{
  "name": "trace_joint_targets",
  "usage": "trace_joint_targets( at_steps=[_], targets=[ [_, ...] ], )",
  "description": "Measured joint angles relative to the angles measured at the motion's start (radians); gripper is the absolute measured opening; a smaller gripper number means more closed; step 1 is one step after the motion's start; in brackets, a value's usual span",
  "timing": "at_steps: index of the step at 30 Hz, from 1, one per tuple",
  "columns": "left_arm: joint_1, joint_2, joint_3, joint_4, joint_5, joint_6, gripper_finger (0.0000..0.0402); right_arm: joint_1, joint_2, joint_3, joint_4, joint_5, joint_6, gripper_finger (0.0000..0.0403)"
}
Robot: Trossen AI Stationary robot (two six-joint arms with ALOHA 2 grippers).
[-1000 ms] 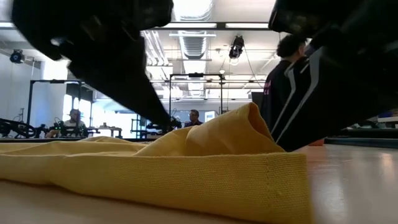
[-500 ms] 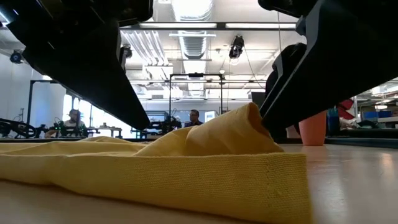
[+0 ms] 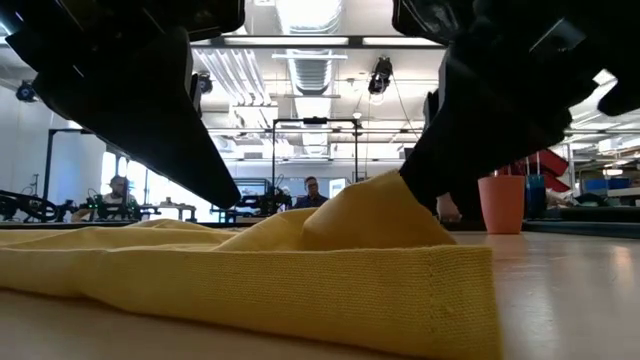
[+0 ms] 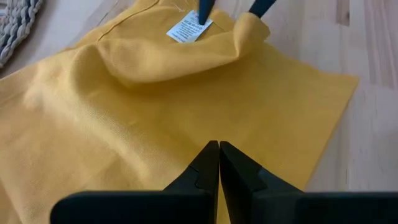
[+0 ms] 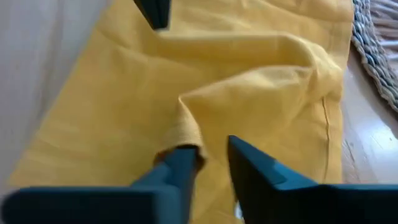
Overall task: Set table place
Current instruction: Fold the yellow napkin
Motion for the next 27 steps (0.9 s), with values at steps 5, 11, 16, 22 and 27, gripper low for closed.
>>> trace_joint_targets(
  at_steps=[5,11,16,22,27],
  targets=[
    [0.000,0.000,0.000,0.008,0.000,0.000,0.0000,0.000,0.000,-0.001,-0.037,0.000,0.003,0.0008],
    [0.000,0.000,-0.003,0.015,0.000,0.000,0.0000,0.005,0.000,0.014,-0.118,0.002,0.009,0.0000],
    [0.000,0.000,-0.005,0.015,0.000,0.000,0.0000,0.018,0.000,0.094,-0.322,0.059,0.006,0.0000],
    [0.000,0.000,-0.006,0.015,0.000,0.007,0.0000,0.051,0.001,0.174,-0.425,0.217,-0.068,0.0000],
    [0.001,0.000,-0.006,0.019,0.000,0.007,0.0000,0.055,0.023,0.179,-0.432,0.243,-0.135,0.0000]
  ],
)
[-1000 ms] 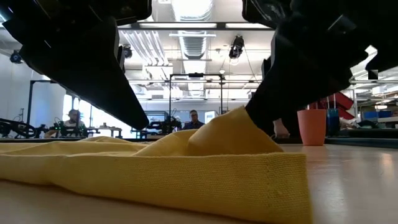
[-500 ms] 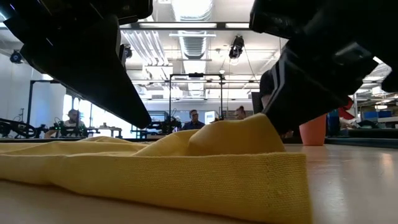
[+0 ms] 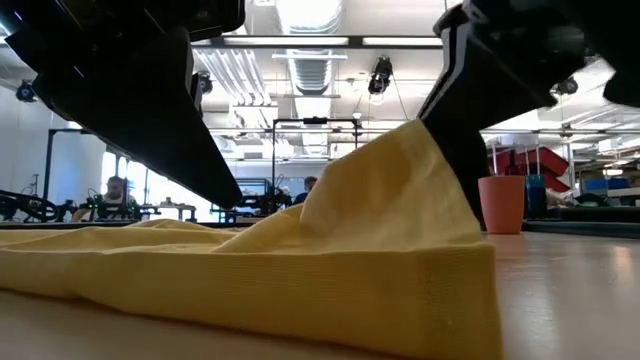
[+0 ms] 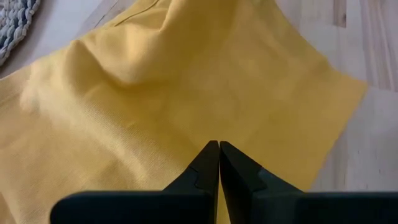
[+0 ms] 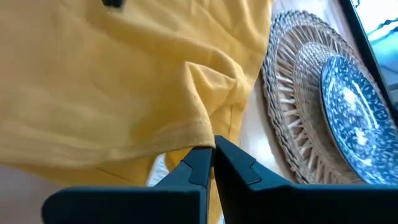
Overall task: Set table place
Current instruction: Fold the yellow napkin
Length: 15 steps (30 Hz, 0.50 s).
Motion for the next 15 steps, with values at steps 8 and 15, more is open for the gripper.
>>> trace_joint_targets(
  at_steps=[8,15],
  targets=[
    [0.000,0.000,0.000,0.007,0.000,0.000,0.0000,0.007,0.092,0.057,-0.148,0.186,-0.049,0.0000],
    [0.000,0.000,0.000,0.007,0.000,0.001,0.0000,0.028,0.101,0.114,-0.292,0.350,-0.043,0.0000]
  ],
)
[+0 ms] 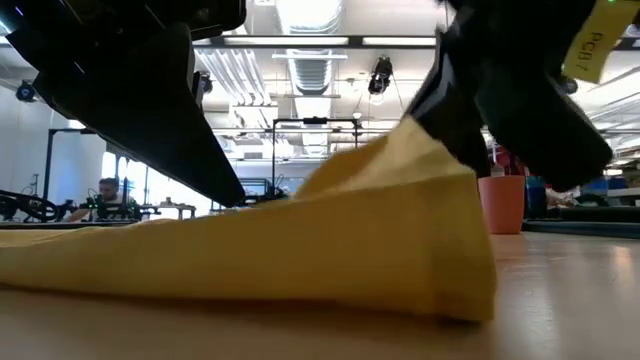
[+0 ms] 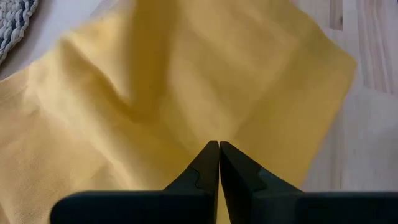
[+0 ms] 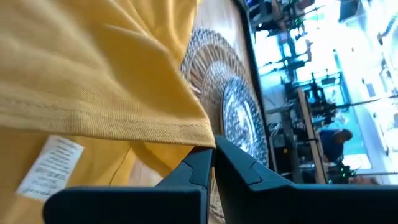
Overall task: Set table place
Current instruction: Fold the yellow napkin
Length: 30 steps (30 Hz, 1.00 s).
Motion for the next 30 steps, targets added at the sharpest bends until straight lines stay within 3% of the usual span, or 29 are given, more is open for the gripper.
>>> trace_joint_targets(
  at_steps=[7,12,21,26,30],
  targets=[
    [-0.002,0.000,0.000,0.001,0.002,-0.009,0.0000,0.013,0.026,-0.001,-0.037,-0.097,0.019,0.0000],
    [-0.004,0.000,0.000,0.002,0.003,-0.019,0.0000,0.021,0.080,-0.001,-0.009,-0.479,0.071,0.0000],
    [-0.004,0.000,0.000,0.016,0.003,-0.018,0.0000,0.053,0.098,-0.001,-0.064,-0.454,0.241,0.0000],
    [-0.004,0.000,0.000,0.023,0.003,-0.011,0.0000,0.060,0.045,-0.001,-0.231,-0.245,0.403,0.0000],
    [-0.004,0.000,0.000,0.023,0.003,-0.011,0.0000,0.055,0.023,-0.001,-0.223,-0.236,0.399,0.0008]
  ],
)
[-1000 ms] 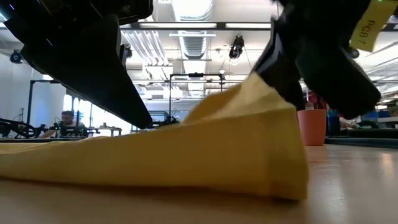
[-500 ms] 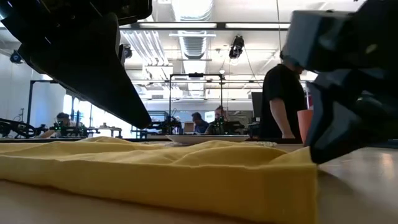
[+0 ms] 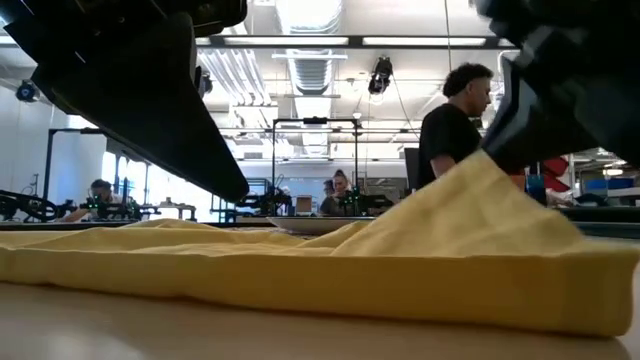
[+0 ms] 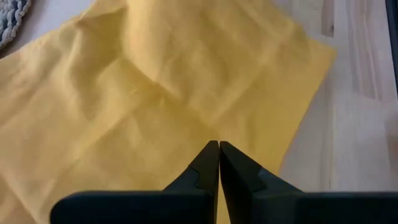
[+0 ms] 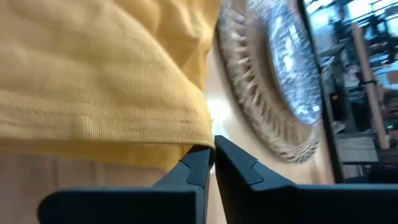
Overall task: Set table place
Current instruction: Fold the yellow napkin
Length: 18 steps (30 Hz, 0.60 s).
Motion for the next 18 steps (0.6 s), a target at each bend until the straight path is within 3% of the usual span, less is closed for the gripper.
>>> trace_joint_targets(
  at_steps=[12,14,18],
  targets=[
    [0.000,0.000,0.000,0.000,0.000,0.000,0.0000,0.022,-0.011,0.012,0.064,-0.327,0.001,0.0128],
    [0.000,0.000,0.000,0.000,0.000,-0.001,0.0000,0.034,-0.027,0.019,0.062,-0.315,0.004,0.0145],
    [0.000,0.001,0.000,0.020,0.001,-0.023,0.0000,0.045,-0.081,0.022,-0.073,-0.150,0.127,0.0164]
  ],
)
